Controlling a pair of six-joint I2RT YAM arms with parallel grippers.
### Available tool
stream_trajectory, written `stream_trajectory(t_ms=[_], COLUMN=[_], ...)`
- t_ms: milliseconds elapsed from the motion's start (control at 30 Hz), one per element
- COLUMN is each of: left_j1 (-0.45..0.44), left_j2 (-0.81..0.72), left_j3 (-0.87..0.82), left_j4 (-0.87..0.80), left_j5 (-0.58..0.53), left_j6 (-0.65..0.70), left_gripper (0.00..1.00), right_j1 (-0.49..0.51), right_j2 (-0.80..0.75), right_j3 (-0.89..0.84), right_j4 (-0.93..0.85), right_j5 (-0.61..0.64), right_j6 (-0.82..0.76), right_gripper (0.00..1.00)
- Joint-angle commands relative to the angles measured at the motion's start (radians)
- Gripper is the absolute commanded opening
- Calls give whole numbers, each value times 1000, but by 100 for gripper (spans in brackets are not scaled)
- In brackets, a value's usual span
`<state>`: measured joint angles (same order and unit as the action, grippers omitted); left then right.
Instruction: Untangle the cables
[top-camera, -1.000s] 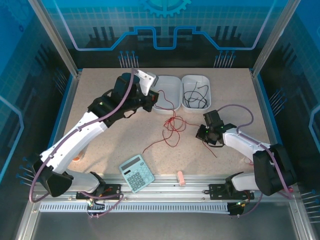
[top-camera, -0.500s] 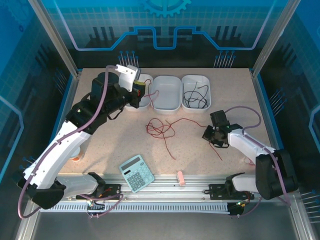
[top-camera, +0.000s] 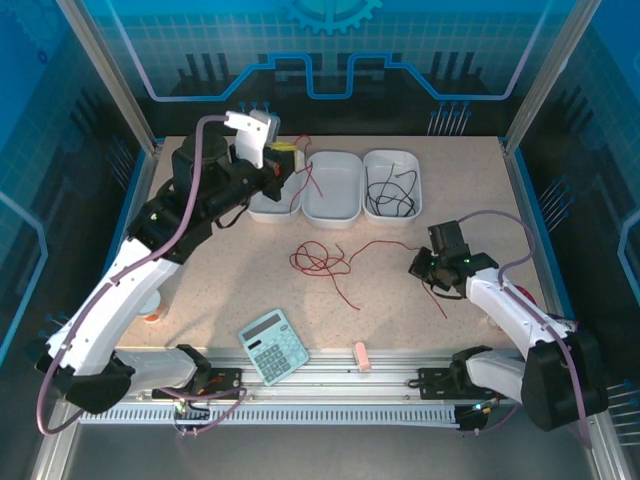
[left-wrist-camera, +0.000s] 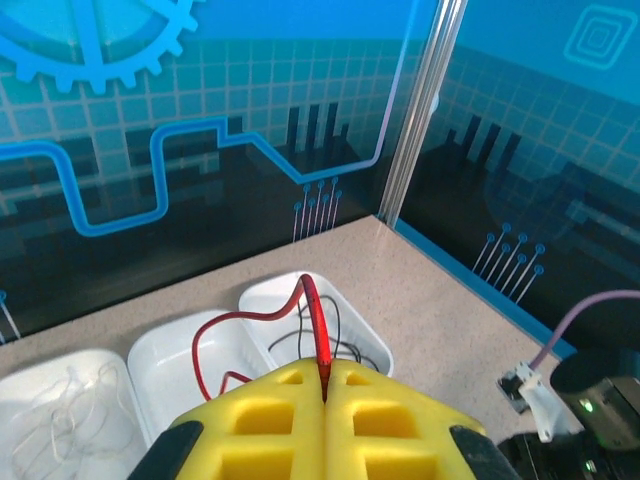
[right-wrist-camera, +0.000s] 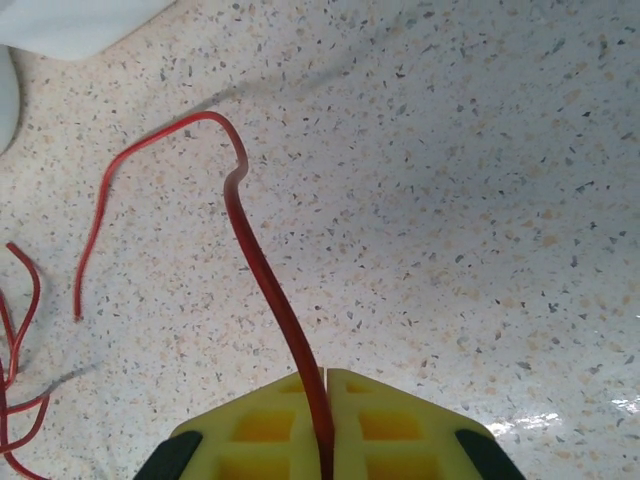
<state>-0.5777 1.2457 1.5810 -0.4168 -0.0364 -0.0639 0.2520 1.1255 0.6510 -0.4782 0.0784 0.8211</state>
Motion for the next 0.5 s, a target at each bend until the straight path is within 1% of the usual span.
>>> stream_trajectory(t_ms=[0,167,467], left_j1=[12,17,21], left_j2=[78,213,439], left_j3=[45,85,169], left_j4=[82,146,174], left_j5=[-4,-1,-2], left_j6=[19,38,60], left_gripper=[0,0,0], right_j1=[-14,-14,-14], right_j2=[-41,-103,-230], right_j3=[-12,2,72], right_j4=[-44,-104,-227], right_j5=[7,24,64], right_j6=[-4,-9,-38], right_gripper=[0,0,0])
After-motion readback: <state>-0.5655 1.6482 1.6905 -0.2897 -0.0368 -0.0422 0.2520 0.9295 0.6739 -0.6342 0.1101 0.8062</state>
